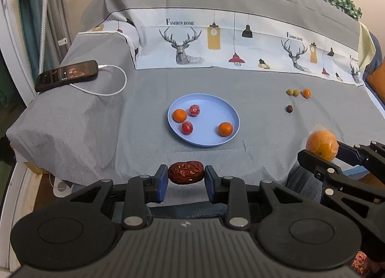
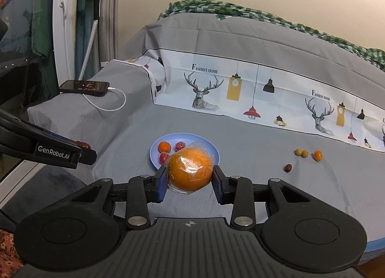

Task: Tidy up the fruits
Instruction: 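Carry the red date and wrapped tangerine in both tools over the blue plate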

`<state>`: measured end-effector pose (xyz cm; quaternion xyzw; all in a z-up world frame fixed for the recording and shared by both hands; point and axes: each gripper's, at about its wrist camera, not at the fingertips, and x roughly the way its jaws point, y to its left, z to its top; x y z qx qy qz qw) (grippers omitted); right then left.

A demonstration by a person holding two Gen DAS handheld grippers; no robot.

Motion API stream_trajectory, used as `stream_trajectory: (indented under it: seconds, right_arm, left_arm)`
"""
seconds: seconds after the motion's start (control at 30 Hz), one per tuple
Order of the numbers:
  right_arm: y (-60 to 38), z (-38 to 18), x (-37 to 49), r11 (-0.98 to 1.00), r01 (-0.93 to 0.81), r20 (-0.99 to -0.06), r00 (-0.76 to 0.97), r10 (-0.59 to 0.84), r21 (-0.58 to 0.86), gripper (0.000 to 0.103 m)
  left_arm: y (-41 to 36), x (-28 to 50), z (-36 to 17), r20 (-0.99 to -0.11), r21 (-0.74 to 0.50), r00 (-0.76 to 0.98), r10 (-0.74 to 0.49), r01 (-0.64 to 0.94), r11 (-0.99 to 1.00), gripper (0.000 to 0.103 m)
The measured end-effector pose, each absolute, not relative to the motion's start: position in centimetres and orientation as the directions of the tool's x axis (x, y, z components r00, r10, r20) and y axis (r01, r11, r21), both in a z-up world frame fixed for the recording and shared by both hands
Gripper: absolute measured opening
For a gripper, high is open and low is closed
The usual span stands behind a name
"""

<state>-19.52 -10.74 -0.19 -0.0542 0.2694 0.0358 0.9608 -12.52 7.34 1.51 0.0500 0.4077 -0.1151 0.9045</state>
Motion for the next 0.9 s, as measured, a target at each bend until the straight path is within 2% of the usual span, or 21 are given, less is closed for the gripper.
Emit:
stream_trajectory:
  seconds: [0.23,0.57,0.9]
  right_arm:
    - [-10.7,-0.6,-18.4,0.992,-0.099,-0.549,0.835,0.040,-0.078,0.039]
    - [-11.3,-0.9,-15.3,0.992,-0.093,-0.554,0.832,0.032,-0.083,0.039]
    - [-11.2,-3.6,-9.8,0.993,-0.098,-0.623,0.781,0.034,-0.069,0.039]
  left_arm:
    - [8.1,-11.1,1.2,-0.767,-0.025,0.617,-0.176,0.244,0.969,0.036]
    - [8.2,-7.0,0.6,-0.771,0.006,0.622,-0.138,0.224,0.975,0.036]
    - [7.2,-0.2,-1.9,-0.810,0.003,0.572,-0.129,0.225,0.974,0.036]
